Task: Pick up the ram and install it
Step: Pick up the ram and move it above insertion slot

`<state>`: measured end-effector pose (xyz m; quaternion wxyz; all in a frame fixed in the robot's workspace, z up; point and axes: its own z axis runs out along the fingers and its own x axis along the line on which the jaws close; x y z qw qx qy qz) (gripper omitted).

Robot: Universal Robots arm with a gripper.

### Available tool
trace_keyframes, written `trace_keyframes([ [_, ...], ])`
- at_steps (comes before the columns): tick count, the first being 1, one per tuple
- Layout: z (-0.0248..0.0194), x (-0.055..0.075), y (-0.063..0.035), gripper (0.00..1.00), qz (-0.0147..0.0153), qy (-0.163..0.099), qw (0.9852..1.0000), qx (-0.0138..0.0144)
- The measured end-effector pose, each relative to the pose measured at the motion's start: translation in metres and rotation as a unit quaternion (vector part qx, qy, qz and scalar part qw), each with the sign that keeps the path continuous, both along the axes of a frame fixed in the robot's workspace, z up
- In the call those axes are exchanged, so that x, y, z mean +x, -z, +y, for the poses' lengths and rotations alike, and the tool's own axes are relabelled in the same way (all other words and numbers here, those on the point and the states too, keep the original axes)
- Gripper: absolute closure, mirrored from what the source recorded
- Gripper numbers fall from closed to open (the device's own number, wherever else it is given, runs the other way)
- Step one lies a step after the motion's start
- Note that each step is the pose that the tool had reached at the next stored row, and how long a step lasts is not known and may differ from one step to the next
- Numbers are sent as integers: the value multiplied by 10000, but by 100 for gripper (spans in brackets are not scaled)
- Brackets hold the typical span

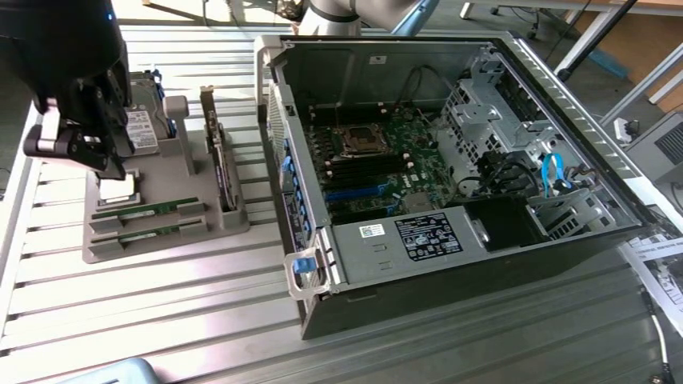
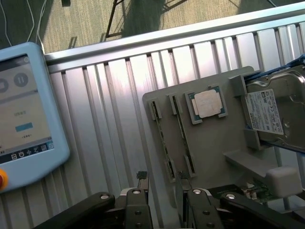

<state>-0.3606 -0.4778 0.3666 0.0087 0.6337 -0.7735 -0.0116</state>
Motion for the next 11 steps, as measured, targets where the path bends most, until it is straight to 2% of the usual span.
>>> trace_keyframes([
  [11,0,0,41,64,0,-18,10000,0],
])
